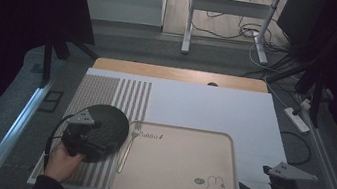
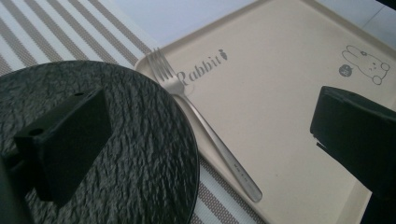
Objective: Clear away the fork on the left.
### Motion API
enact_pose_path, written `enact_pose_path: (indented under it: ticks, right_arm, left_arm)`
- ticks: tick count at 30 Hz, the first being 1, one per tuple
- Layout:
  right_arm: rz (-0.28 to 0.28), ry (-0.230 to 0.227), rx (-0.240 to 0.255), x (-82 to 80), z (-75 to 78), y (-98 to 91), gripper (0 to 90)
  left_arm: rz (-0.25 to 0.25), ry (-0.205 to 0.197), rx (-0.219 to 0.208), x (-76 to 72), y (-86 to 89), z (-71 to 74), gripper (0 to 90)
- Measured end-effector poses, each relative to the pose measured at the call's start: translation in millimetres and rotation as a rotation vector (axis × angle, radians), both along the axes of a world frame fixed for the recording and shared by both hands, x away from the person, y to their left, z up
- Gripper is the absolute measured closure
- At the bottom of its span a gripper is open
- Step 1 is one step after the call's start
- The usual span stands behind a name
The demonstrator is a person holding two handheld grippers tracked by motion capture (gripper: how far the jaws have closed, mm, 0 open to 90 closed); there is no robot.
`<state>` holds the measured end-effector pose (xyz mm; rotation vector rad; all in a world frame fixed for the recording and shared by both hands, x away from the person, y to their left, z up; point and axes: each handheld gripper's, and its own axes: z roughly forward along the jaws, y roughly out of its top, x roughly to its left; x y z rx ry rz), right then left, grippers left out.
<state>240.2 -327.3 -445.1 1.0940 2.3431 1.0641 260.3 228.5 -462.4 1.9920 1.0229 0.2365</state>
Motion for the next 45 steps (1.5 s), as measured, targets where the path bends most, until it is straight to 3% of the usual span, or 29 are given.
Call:
enact_pose_path:
  ticks: [19,45]
  right_arm:
    - [-0.002,0.001,-0.010,0.3,-0.3,1.1,0.0]
    - [-0.005,0.008,-0.014,0.8,-0.5,1.4,0.0]
  left_arm:
    - [0.094,-0.023,0.020,-36.1,20.1,-0.2,0.0]
    - [0.164,-0.022,0.032,-72.7,39.8,-6.9,0.0]
